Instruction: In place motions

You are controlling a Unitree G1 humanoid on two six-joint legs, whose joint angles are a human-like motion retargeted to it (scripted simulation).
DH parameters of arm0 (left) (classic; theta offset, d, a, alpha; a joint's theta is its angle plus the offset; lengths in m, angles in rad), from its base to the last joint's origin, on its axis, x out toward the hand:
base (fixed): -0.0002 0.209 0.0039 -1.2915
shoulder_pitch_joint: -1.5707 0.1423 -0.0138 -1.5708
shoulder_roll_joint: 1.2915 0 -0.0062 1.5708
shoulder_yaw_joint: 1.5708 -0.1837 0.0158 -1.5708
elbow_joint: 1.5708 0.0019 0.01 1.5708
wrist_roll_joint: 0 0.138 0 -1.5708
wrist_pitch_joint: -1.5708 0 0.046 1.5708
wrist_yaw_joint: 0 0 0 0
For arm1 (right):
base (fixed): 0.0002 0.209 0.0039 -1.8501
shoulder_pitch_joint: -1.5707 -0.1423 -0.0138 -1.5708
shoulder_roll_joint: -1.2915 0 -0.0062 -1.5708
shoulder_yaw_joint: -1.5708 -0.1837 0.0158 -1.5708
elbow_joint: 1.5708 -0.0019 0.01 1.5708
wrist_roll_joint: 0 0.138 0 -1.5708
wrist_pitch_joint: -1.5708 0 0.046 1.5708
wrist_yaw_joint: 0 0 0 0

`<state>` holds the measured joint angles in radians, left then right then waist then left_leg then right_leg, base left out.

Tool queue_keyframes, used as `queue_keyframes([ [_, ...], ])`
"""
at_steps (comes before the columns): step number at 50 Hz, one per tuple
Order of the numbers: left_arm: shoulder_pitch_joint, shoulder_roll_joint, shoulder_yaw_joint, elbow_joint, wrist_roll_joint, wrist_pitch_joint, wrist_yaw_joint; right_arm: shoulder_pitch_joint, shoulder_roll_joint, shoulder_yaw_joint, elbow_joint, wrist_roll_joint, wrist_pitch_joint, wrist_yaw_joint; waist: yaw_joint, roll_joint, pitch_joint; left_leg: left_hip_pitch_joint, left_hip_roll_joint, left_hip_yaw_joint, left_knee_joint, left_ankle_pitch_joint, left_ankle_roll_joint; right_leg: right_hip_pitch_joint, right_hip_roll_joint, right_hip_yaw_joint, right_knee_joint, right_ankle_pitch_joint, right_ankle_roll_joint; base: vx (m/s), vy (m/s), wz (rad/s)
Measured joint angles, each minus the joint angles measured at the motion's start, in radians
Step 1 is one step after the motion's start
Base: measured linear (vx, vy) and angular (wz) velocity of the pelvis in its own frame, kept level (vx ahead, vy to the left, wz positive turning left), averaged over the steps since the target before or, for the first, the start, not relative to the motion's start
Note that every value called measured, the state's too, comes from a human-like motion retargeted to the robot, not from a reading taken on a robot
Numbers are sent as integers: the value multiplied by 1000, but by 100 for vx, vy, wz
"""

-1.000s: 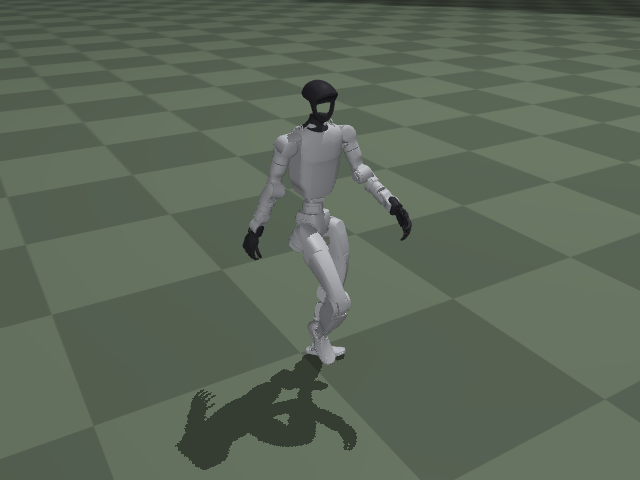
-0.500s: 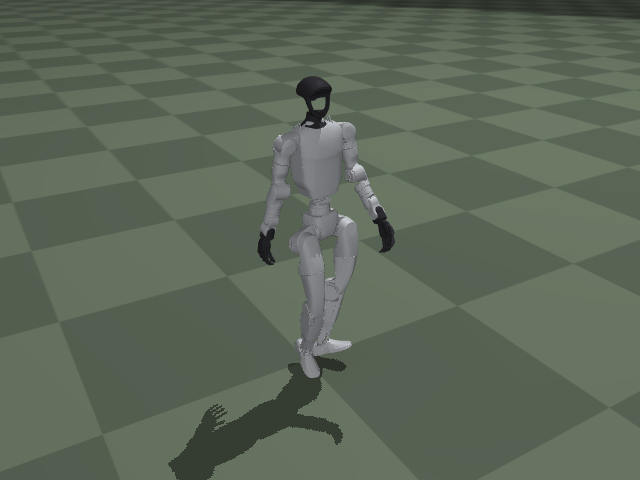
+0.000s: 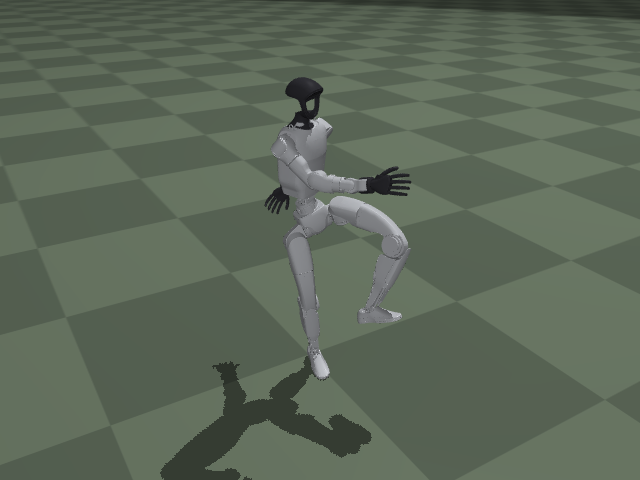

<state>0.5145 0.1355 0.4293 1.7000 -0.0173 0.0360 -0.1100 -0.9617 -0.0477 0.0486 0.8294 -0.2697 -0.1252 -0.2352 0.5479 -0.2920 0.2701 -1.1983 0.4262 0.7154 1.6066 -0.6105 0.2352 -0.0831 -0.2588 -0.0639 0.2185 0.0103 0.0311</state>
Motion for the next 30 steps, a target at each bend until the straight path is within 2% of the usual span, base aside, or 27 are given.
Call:
queue_keyframes([
  [2,12,-21,23,0,-11,10,15,-5,18,25,1,-17,-11,-46,-53,23,-39,63,-1,-32,18,72,-79,24,44,-6,-23,-8,0,0,3,65],
  [6,7,-52,61,-24,-35,-3,-4,62,53,37,31,-23,-15,-34,-113,37,-158,331,-41,-49,-71,260,-289,34,88,-36,-79,-8,12,13,6,61],
  [8,-37,-62,101,-50,-71,3,-50,153,73,50,51,-18,-52,5,-208,91,-196,476,-115,-133,-184,340,-381,97,133,-130,-105,-20,17,11,-1,149],
  [10,-76,-65,100,-83,-87,4,-84,240,84,60,82,1,-64,41,-268,118,-233,647,-219,-161,-394,391,-417,140,140,-196,-125,-28,42,18,5,133],
  [15,-168,-61,13,-177,-30,-2,-131,487,90,86,174,70,-78,162,-381,166,-362,977,-470,-324,-1083,368,-380,170,171,-292,-156,-53,88,24,15,73],
  [16,-190,-56,-14,-193,-18,-4,-131,540,88,89,197,81,-76,171,-403,178,-380,1035,-498,-326,-1185,239,-384,171,182,-310,-150,-60,94,30,20,72],
  [17,-215,-51,-45,-207,-5,-4,-129,596,81,91,218,91,-77,180,-425,188,-397,1088,-511,-302,-1275,134,-373,172,188,-333,-141,-67,101,25,21,89],
  [18,-246,-45,-82,-216,5,-4,-126,657,63,90,236,100,-84,188,-447,195,-409,1131,-494,-226,-1343,77,-333,174,187,-366,-125,-76,109,17,21,116],
  [20,-327,-28,-163,-223,21,-1,-123,763,16,84,282,98,-87,195,-505,214,-419,1133,-477,-282,-1382,65,-347,162,191,-438,-65,-49,114,4,17,127],
  [22,-432,-8,-253,-228,31,-1,-125,838,-14,51,361,65,-55,188,-520,237,-378,1104,-464,-341,-1374,48,-339,105,172,-469,96,117,103,-12,13,51],
  [23,-487,8,-312,-245,37,-4,-129,867,-29,21,408,58,-43,188,-525,254,-344,1132,-428,-282,-1378,31,-327,61,145,-504,216,229,87,-19,16,18],
  [25,-569,42,-433,-362,43,-3,-140,906,-63,-29,523,72,-47,200,-531,271,-264,1173,-424,-288,-1388,-1,-321,-106,99,-442,518,373,11,-23,24,-32],
  [27,-636,72,-509,-571,-12,10,-151,953,-95,-99,639,87,-24,226,-553,287,-199,1184,-434,-281,-1395,0,-295,-323,71,-336,854,304,-10,-18,38,-36],
  [30,-762,99,-454,-894,-91,-15,-150,1048,-154,-198,803,231,41,281,-754,327,-117,1184,-442,-365,-1388,5,-232,-619,-33,-317,1213,226,-12,-17,34,159],
])
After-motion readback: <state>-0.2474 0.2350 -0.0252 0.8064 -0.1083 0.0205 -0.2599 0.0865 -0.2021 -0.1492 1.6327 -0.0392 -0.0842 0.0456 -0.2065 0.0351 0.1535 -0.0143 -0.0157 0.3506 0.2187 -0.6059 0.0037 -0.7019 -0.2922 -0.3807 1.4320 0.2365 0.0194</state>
